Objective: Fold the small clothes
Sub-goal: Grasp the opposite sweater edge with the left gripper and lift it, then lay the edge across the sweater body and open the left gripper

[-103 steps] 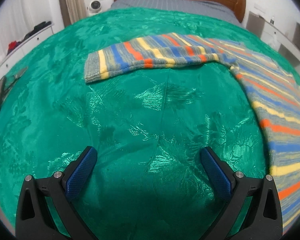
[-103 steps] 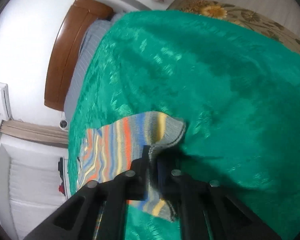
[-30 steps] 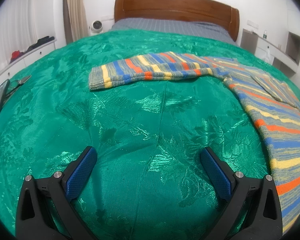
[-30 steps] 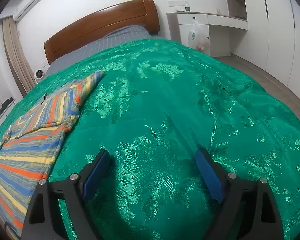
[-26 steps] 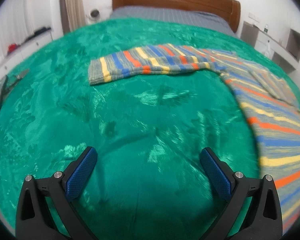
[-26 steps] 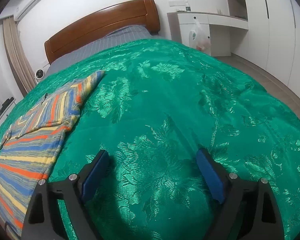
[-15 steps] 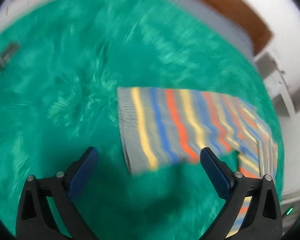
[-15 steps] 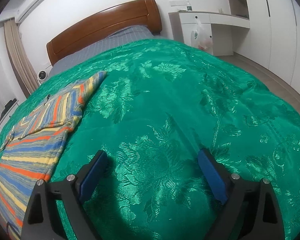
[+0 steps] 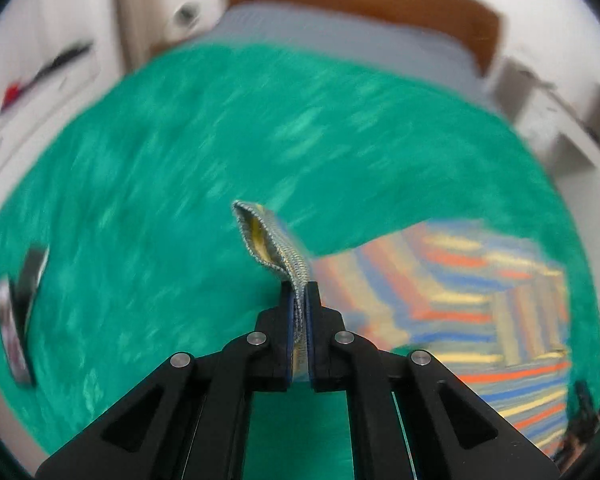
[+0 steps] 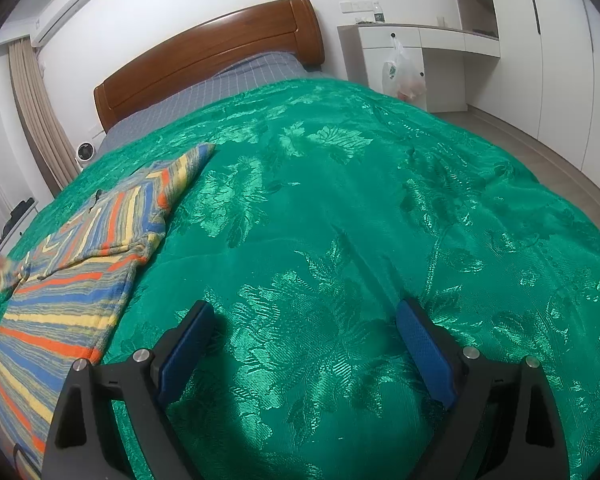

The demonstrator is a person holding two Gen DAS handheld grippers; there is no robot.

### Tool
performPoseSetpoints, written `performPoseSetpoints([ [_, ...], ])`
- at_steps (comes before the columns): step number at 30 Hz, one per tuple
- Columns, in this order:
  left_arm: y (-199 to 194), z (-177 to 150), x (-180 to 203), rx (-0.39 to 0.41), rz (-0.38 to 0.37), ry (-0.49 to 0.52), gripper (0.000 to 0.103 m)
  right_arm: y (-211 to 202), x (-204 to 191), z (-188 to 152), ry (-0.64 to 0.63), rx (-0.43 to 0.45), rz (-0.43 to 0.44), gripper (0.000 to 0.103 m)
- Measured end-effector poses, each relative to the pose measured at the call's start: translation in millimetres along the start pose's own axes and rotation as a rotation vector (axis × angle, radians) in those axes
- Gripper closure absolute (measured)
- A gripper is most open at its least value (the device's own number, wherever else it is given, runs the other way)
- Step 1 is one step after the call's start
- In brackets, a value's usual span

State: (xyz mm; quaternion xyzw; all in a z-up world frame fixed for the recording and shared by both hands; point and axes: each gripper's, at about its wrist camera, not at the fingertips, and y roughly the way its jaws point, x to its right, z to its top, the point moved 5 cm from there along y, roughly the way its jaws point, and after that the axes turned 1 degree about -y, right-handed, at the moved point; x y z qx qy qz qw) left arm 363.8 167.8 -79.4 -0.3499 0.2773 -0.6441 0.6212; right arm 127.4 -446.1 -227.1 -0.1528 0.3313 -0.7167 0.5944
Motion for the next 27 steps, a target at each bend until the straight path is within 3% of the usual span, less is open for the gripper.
performPoseSetpoints([
  [4, -22, 11, 112, 0.065, -0.158, 0.15, 0.1, 0, 0, 0, 0.0, 0.0, -0.001, 0.011],
  [5, -21, 7, 151, 0.072, -0.2, 0.196, 0.1, 0, 0, 0, 0.0, -0.001, -0.001, 0.011],
  [9, 11, -28, 244, 0.028, -0.307, 0.288, 0.098, 0, 0, 0, 0.0, 0.0, -0.001, 0.011],
  [11, 37, -60, 283, -0.03, -0.338, 0.372, 0.089, 0, 0, 0, 0.0, -0.001, 0.0, 0.011],
  [13, 62, -107, 307, -0.121, -0.281, 0.471, 0.052, 0, 0, 0, 0.0, -0.002, -0.001, 0.011],
  [16, 59, -150, 297, -0.123, -0.302, 0.547, 0.05, 0, 0, 0, 0.001, -0.001, -0.001, 0.011],
  [19, 45, -167, 261, -0.108, -0.306, 0.536, 0.041, 0, 0, -1, 0.001, 0.001, 0.001, 0.011],
  [23, 46, -138, 166, -0.086, -0.21, 0.42, 0.036, 1, -1, -1, 0.0, 0.003, 0.0, 0.011],
  [27, 79, -127, 130, -0.163, -0.164, 0.482, 0.036, 1, -1, -1, -0.001, 0.001, -0.002, 0.011],
])
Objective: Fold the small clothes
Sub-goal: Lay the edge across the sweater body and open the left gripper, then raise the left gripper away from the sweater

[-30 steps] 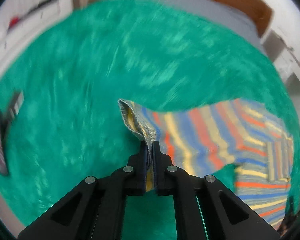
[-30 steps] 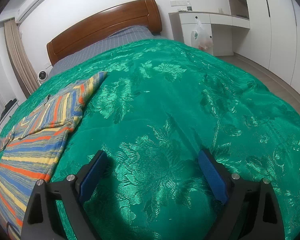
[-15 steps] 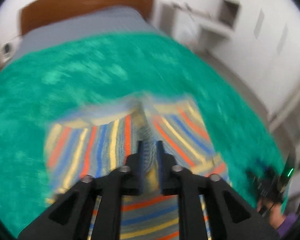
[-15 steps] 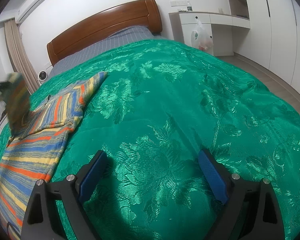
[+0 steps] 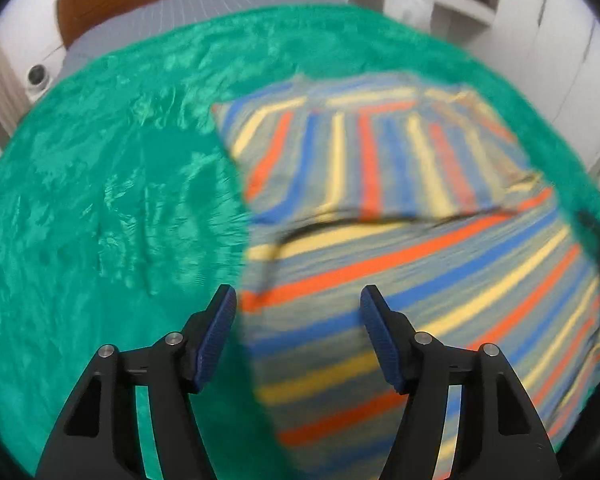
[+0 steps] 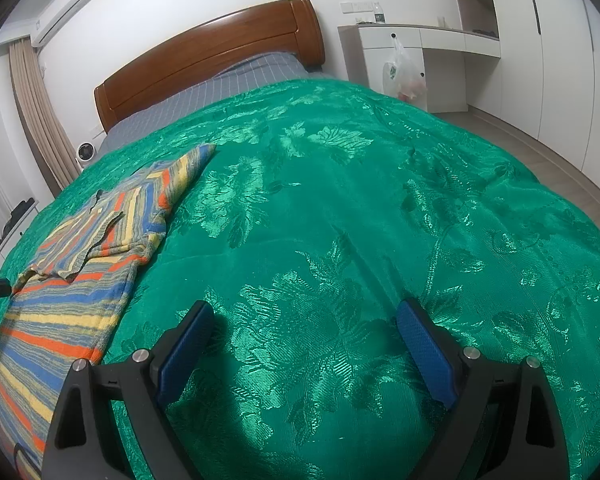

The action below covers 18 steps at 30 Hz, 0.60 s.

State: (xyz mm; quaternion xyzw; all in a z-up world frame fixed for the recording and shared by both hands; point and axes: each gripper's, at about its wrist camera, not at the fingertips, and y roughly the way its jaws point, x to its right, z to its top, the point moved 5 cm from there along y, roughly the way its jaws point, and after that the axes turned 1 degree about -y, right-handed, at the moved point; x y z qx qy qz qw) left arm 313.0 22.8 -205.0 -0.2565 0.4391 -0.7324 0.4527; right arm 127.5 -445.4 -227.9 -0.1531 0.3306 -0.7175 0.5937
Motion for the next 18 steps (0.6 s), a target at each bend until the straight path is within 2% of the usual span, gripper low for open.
performPoseSetpoints([
  [2, 14, 2, 4, -0.013, 0.013, 0.07, 0.036, 0, 0, 0, -0.003, -0.002, -0.004, 0.011],
  [3, 22, 8, 8, 0.005, 0.036, 0.107, 0.036, 1, 0, 0, -0.005, -0.005, -0.008, 0.011],
  [5, 28, 23, 12, 0.068, 0.084, 0.115, 0.036, 1, -1, 0, -0.009, -0.008, -0.013, 0.011],
  [6, 31, 31, 7, 0.104, 0.122, 0.084, 0.051, 2, -1, 0, -0.009, -0.008, -0.016, 0.011],
  [7, 32, 34, -1, 0.119, 0.166, 0.04, 0.084, 2, -1, 0, -0.01, -0.01, -0.018, 0.011],
  [8, 37, 34, -18, 0.115, 0.196, -0.051, 0.093, 2, -1, 0, -0.011, -0.01, -0.019, 0.011],
  [10, 40, 25, -38, 0.123, 0.147, -0.195, 0.093, 2, -1, 0, -0.013, -0.011, -0.021, 0.011],
  [11, 40, 21, -42, 0.128, 0.136, -0.218, 0.092, 2, -1, 0, -0.013, -0.01, -0.021, 0.011],
  [14, 37, 12, -32, 0.12, 0.113, -0.185, 0.09, 2, 0, 1, -0.01, -0.007, -0.016, 0.011],
  [15, 34, 11, -26, 0.107, 0.112, -0.149, 0.082, 2, 0, 1, -0.01, -0.007, -0.016, 0.011],
  [16, 30, 10, -24, 0.097, 0.103, -0.125, 0.064, 2, 0, 1, -0.009, -0.007, -0.014, 0.011],
  [17, 25, 8, -23, 0.091, 0.087, -0.108, 0.052, 2, 0, 1, -0.009, -0.007, -0.014, 0.011],
  [18, 17, 6, -25, 0.099, 0.07, -0.1, 0.034, 2, 0, 1, -0.01, -0.007, -0.014, 0.011],
])
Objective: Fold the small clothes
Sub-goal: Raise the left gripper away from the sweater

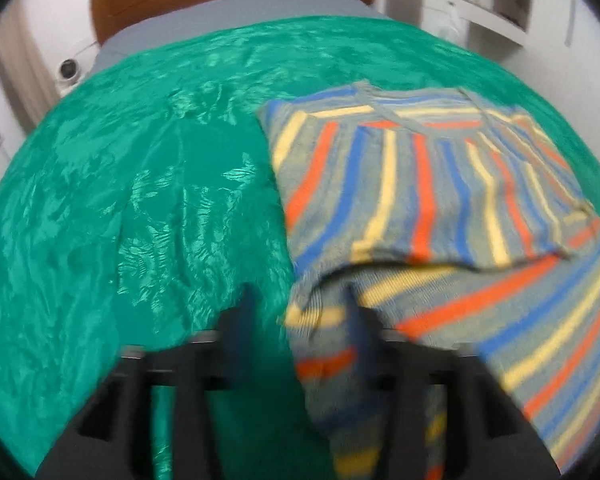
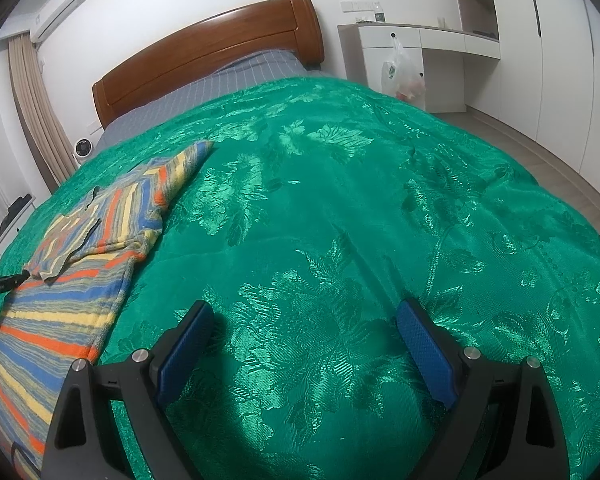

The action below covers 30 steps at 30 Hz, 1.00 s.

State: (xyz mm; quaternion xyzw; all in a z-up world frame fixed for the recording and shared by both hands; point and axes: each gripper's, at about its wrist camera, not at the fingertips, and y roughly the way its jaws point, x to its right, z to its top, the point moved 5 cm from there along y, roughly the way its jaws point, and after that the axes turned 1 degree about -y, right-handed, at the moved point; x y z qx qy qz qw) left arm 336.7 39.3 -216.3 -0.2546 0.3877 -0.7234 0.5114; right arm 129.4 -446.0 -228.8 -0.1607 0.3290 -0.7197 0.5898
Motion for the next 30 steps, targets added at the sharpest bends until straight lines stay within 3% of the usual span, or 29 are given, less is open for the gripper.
performPoseSetpoints([
  [2, -26, -7, -13, 0.037, -0.062, -0.007, 0.03, 0, 0, 0, 0.0, 0.0, 0.0, 0.011],
  [5, -28, 24, -40, 0.051, -0.176, -0.137, 0.03, 0, 0, 0, -0.001, 0.001, -0.001, 0.01],
  [8, 1, 55, -50, 0.0, -0.232, -0.243, 0.03, 0, 0, 0, -0.003, -0.002, -0.005, 0.01],
  [11, 35, 67, -40, -0.093, -0.251, -0.271, 0.037, 0, -1, 0, -0.01, -0.005, -0.013, 0.01],
  [12, 49, 68, -34, -0.132, -0.28, -0.286, 0.056, 0, -2, 0, -0.011, -0.005, -0.014, 0.01],
  [13, 54, 65, -26, -0.15, -0.3, -0.292, 0.101, 0, -2, 0, -0.011, -0.006, -0.014, 0.01],
  [14, 60, 63, -22, -0.159, -0.272, -0.285, 0.098, 0, -2, 0, -0.01, -0.005, -0.013, 0.01],
  [16, 55, 63, -25, -0.102, -0.168, -0.274, 0.099, 0, -2, 0, -0.01, -0.005, -0.012, 0.01],
  [20, 56, 55, -32, -0.067, -0.094, -0.35, 0.1, 0, -1, 0, -0.009, -0.002, -0.01, 0.01],
  [24, 51, 48, -23, -0.054, -0.054, -0.337, 0.091, 1, -1, 0, -0.009, -0.003, -0.01, 0.01],
  [26, 38, 42, -23, -0.045, -0.043, -0.336, 0.07, 1, -2, 0, -0.009, -0.003, -0.01, 0.01],
  [27, 25, 37, -25, -0.027, -0.027, -0.328, 0.045, 1, -2, 0, -0.009, -0.003, -0.01, 0.01],
  [28, 13, 33, -28, -0.003, -0.012, -0.32, 0.027, 1, -2, 0, -0.009, -0.003, -0.01, 0.01],
  [30, -17, 16, -34, 0.059, 0.004, -0.295, 0.017, 1, -2, 0, -0.01, -0.003, -0.011, 0.01],
])
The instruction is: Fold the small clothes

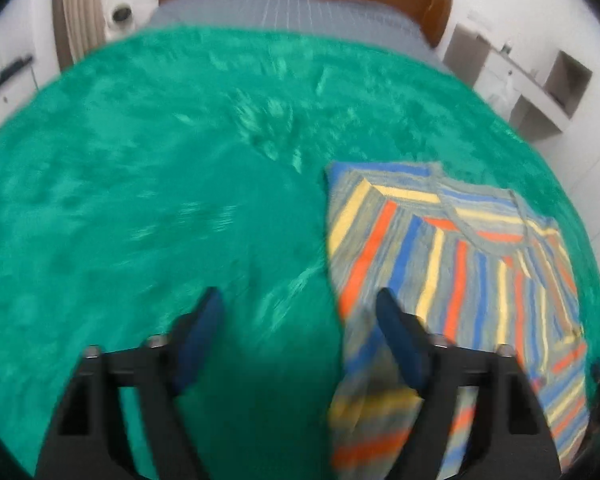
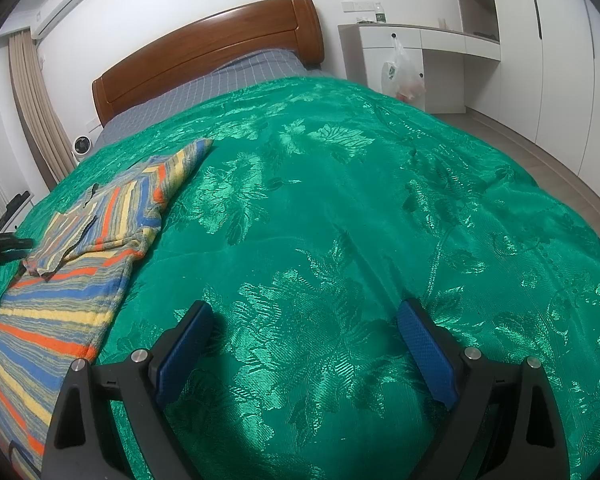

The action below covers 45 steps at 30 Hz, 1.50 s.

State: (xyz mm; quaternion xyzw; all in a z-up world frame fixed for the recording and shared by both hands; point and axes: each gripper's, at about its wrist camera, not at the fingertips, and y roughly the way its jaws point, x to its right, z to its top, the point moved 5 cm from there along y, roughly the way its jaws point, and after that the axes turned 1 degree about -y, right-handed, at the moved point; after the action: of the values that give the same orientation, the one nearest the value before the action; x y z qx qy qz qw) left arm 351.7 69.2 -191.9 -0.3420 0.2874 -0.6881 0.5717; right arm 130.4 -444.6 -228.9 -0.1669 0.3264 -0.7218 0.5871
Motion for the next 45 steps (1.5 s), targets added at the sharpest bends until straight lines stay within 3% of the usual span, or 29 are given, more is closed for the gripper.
performPoseSetpoints([
  [3, -38, -35, -16, 0.026, 0.015, 0.029, 0.014, 0, 0, 0, -0.001, -0.001, -0.002, 0.01],
  [7, -73, -88, -46, 0.082, 0.1, 0.023, 0.007, 0, 0, 0, -0.003, -0.003, -0.008, 0.01],
  [12, -57, -129, -86, 0.069, 0.179, -0.044, 0.002, 3, -3, -1, -0.017, -0.015, -0.023, 0.009],
  [14, -56, -138, -91, 0.152, 0.136, -0.054, 0.001, 4, -4, -1, -0.023, -0.019, -0.027, 0.008],
  [22, -59, -143, -96, 0.203, 0.106, -0.067, 0.001, 4, -4, -1, -0.022, -0.017, -0.026, 0.008],
  [45, -59, -145, -99, 0.213, 0.09, -0.073, 0.001, 4, -3, -2, -0.015, -0.004, -0.008, 0.007],
])
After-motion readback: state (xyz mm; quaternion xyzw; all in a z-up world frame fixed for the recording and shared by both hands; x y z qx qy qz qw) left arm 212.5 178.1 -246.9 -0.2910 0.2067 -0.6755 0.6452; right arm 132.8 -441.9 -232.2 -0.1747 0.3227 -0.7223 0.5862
